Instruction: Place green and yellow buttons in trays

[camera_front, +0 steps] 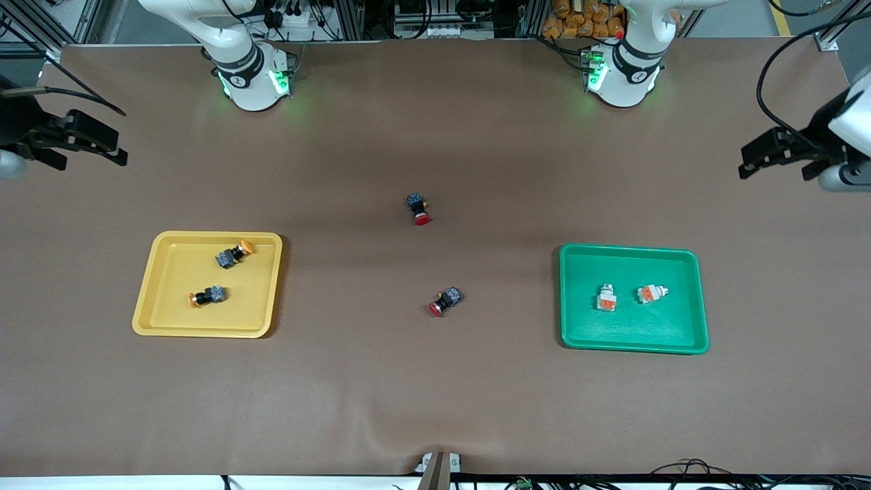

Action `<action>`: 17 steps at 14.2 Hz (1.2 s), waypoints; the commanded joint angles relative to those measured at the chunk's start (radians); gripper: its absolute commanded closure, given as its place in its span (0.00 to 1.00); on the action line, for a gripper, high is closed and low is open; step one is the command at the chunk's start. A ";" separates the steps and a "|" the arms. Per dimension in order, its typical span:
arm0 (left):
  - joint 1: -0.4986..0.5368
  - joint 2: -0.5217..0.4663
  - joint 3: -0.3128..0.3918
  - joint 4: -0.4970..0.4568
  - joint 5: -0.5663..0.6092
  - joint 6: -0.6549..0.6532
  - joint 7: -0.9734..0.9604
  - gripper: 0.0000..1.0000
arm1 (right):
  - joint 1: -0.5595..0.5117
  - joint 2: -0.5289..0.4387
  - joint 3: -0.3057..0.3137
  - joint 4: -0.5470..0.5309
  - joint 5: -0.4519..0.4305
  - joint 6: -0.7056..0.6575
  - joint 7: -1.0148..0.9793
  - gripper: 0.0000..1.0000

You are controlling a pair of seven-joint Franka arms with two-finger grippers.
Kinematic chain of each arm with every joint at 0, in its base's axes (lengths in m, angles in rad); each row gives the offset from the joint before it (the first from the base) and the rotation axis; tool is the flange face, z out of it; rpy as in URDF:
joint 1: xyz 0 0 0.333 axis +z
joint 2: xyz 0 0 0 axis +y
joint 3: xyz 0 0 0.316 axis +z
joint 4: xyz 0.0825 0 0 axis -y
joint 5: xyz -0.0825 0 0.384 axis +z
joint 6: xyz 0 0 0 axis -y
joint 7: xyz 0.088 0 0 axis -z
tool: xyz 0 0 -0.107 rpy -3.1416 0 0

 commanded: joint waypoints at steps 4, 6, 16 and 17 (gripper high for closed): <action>0.035 -0.151 -0.057 -0.150 -0.014 0.002 -0.020 0.00 | -0.011 -0.102 -0.002 -0.131 -0.017 0.041 0.016 0.00; 0.038 -0.171 -0.056 -0.157 -0.014 0.007 -0.021 0.00 | -0.016 -0.096 -0.011 -0.116 -0.017 0.041 0.013 0.00; 0.038 -0.093 -0.056 -0.068 -0.001 -0.001 -0.014 0.00 | -0.008 -0.074 -0.007 -0.070 -0.109 0.043 0.017 0.00; 0.038 -0.093 -0.054 -0.063 -0.001 -0.001 -0.015 0.00 | -0.008 -0.074 -0.007 -0.065 -0.103 0.043 0.017 0.00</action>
